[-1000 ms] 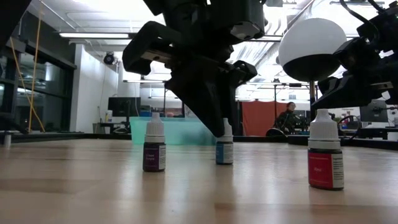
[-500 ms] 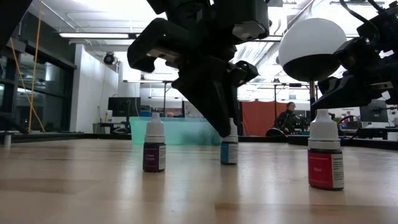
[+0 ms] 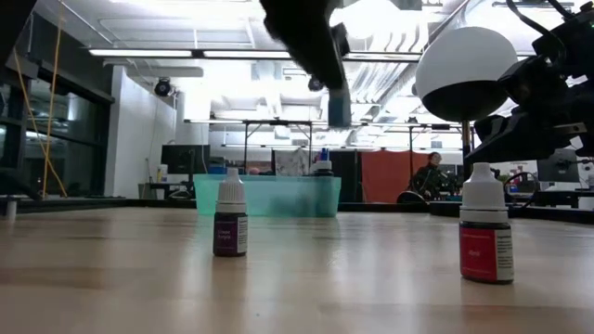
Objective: Pick & Place food coloring
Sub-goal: Put the small black food coloring bottle into the blue transparent bin
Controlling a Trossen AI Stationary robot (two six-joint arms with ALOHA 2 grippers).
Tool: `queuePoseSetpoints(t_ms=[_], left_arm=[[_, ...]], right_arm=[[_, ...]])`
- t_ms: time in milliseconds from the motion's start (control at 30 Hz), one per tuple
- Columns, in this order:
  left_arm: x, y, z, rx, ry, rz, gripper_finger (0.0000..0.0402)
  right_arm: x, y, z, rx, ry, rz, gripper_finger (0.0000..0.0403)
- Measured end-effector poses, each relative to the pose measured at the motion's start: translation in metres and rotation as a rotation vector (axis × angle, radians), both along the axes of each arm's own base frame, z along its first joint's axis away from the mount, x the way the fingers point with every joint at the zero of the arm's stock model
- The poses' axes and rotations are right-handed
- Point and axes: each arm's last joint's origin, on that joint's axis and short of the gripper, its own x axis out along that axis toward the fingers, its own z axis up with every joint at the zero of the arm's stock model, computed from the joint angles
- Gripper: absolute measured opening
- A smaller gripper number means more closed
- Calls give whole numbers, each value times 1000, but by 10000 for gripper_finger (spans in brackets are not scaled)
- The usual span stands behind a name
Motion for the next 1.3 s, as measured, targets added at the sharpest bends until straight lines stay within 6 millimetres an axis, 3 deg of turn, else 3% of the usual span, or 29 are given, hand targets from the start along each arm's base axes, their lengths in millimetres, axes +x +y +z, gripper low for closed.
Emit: queuePoseSetpoints(t_ms=[300,600,733,833,1067,1300], left_arm=[[-33,36,48,-72,32,210,38],[-73,89,85,-44,63,400,37],[-89,114,92,-12,84,475,37],[-99,132,88,3,82,507,37],[-131,171,53,-16,115,557,37],[-146,209,28,-9,43,630,37]], right_arm=[[0,0,0,0,-5,0,0],[0,0,0,0,-4,0,0],[0,0,0,0,-5,0,0],[0,0,0,0,-3,0,0],[0,0,0,0,-1,0,0],[0,0,0,0,-4,0,0]])
